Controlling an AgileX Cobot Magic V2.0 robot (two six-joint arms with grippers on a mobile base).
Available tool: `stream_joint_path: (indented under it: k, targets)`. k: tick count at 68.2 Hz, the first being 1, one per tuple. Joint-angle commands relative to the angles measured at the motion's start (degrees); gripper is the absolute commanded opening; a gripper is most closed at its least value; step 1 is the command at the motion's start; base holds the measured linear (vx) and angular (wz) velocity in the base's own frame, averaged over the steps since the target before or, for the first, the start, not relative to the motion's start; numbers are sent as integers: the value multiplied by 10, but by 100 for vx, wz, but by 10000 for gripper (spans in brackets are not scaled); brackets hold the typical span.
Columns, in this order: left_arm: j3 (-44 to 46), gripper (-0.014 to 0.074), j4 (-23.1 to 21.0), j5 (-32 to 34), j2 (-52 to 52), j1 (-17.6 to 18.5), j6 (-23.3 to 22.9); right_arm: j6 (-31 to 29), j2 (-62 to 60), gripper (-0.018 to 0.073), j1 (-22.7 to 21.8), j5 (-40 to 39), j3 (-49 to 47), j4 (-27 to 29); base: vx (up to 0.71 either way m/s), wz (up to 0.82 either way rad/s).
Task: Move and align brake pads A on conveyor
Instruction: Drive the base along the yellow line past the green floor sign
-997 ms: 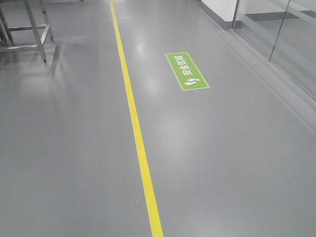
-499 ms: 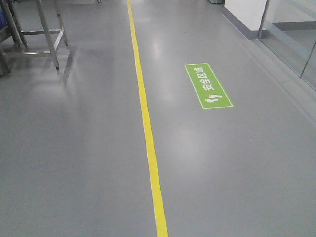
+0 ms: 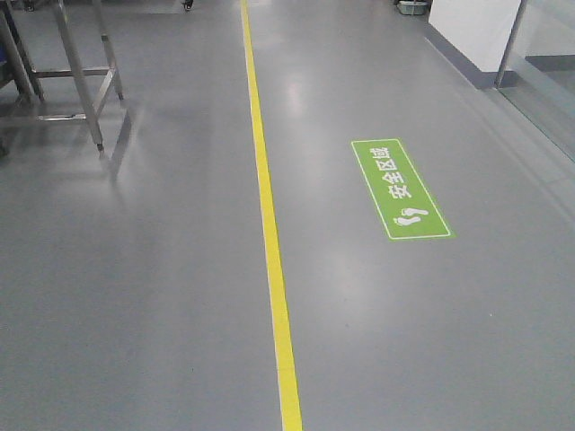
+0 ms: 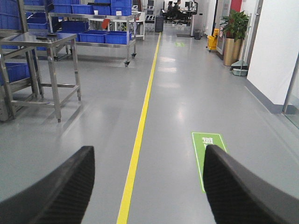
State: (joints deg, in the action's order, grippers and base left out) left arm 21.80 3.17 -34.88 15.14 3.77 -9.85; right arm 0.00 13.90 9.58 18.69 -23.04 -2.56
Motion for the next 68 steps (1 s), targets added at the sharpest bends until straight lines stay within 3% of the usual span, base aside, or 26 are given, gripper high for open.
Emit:
stream_joint_path:
  k: [1,68]
  targets:
    - [15,377,-3,39,4,1,0,0,8,484,-3,-46,-14,-3,61,-1]
    - [15,377,-3,38,4,1,0,0,8,484,-3,-46,-14,-3,66,7]
